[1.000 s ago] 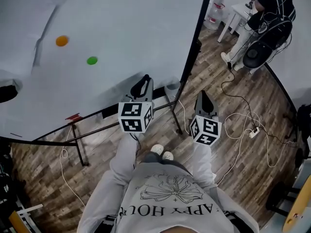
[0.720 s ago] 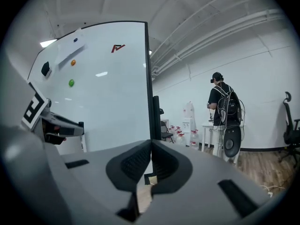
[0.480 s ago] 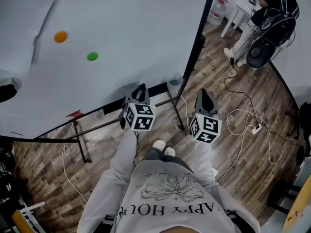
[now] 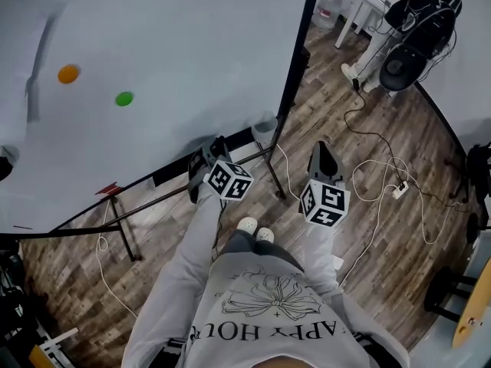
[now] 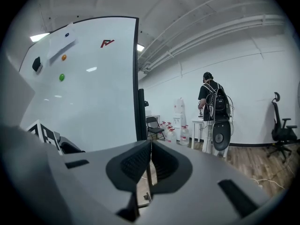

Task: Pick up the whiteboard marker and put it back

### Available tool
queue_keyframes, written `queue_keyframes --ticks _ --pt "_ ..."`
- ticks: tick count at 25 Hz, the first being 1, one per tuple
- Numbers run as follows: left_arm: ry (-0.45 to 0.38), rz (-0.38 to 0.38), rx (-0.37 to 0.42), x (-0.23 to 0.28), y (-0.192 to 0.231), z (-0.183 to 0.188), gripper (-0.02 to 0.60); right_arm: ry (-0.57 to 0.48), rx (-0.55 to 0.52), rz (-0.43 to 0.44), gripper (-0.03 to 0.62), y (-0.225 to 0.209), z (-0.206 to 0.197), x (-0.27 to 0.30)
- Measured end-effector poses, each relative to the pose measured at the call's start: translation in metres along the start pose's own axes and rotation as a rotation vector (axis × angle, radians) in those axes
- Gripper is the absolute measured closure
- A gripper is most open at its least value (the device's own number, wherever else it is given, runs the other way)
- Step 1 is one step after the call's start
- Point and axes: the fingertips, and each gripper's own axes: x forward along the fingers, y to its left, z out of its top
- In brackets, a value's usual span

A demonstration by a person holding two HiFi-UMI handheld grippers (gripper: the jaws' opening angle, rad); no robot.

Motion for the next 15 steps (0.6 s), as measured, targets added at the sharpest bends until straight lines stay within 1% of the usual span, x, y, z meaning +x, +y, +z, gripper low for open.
queue_keyframes --ticks 5,10,15 --pt "0.012 -0.024 0.038 0.017 -0.018 0.002 0.518 0.007 -0.001 -0.017 0.589 -0.006 -0.004 0.001" --pt "0.021 -0.087 0.024 0.029 -0.038 -0.004 0.5 0.005 0.003 -0.035 0.589 -0.013 -0.004 -0.001" --pt "0.042 -0.128 0.04 0.037 -0.052 -0.011 0.487 0.009 0.006 -0.047 0.59 -0.019 -0.004 -0.001"
